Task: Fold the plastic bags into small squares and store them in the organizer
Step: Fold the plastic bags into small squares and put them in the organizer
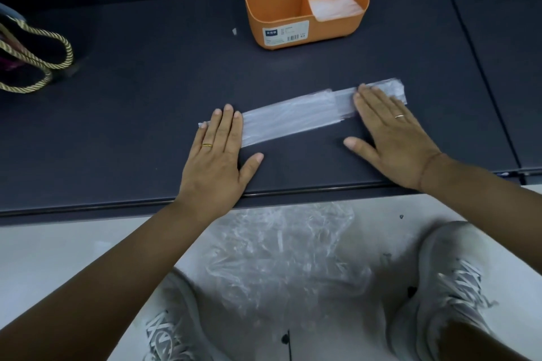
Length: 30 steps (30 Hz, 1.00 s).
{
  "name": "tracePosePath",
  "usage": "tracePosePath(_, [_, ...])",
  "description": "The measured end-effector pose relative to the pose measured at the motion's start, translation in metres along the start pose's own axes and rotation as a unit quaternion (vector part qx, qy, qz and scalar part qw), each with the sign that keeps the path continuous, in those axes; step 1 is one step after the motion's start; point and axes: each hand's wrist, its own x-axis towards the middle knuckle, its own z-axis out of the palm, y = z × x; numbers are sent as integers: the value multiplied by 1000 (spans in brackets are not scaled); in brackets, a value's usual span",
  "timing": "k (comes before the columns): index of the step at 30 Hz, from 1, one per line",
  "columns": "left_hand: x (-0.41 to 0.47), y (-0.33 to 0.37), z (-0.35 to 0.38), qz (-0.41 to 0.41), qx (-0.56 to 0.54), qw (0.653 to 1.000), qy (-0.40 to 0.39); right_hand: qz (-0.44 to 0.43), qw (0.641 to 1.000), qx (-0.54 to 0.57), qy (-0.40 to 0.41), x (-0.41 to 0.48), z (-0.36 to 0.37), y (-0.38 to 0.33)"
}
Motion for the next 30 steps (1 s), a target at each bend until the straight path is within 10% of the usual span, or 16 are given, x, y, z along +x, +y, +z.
tracePosePath(5, [2,-4,0,7,5,1000,-4,114,971,147,151,21,-28,34])
tracePosePath(18, [38,-49,-12,106,2,993,-54,154,949,270,44,23,-44,34])
tracePosePath(30, [29,56,-10,243,-99,961,-87,183,812,455,-317,-17,-63,13])
